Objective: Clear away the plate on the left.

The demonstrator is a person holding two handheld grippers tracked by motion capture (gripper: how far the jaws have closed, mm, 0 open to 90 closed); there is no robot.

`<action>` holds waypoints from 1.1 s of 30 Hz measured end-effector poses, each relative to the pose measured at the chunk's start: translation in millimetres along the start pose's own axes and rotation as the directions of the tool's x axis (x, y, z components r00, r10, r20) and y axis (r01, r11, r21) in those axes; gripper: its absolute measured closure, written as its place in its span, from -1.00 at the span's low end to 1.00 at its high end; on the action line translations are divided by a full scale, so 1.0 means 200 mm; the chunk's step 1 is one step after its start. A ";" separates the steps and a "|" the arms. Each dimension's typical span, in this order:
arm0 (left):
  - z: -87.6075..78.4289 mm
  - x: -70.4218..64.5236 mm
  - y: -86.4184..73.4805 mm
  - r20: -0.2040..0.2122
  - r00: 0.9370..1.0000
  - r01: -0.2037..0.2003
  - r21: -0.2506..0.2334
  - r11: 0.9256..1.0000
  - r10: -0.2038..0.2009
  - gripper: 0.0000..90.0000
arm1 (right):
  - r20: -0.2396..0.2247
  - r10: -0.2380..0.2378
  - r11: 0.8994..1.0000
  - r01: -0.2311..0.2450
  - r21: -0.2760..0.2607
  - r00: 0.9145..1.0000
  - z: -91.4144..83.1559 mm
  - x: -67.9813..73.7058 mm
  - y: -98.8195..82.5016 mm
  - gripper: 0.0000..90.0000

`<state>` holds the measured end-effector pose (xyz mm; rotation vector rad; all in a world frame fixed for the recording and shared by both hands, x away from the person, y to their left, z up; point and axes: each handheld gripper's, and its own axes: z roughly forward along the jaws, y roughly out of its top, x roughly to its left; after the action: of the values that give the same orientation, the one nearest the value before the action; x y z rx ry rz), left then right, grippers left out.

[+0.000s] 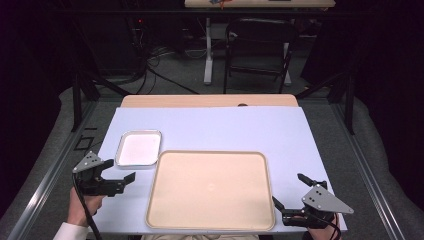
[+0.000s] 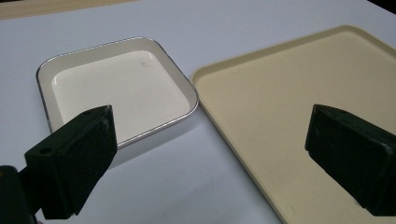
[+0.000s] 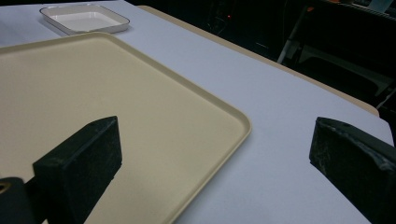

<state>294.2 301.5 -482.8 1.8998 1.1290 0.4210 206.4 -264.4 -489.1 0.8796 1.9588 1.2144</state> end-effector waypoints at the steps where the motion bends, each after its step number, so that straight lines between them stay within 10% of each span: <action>1: 0.01 0.02 0.01 -0.004 1.000 0.005 0.002 1.000 -0.005 -0.95 | -0.001 0.001 1.000 -0.001 0.000 1.000 0.00 0.00 0.00 -0.96; 18: 0.14 0.18 0.14 -0.035 0.999 0.038 0.041 0.998 -0.036 -0.95 | 0.009 0.008 1.000 -0.008 0.011 1.000 0.00 0.00 0.00 -0.95; 33: 0.30 0.40 0.21 -0.064 0.988 0.148 0.070 0.986 -0.144 -0.98 | 0.004 0.009 1.000 -0.009 0.020 1.000 0.01 0.00 0.00 -0.95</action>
<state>398.3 329.4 -494.2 1.8641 1.3302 0.3596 208.0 -264.6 -490.0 0.9006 1.9694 1.1995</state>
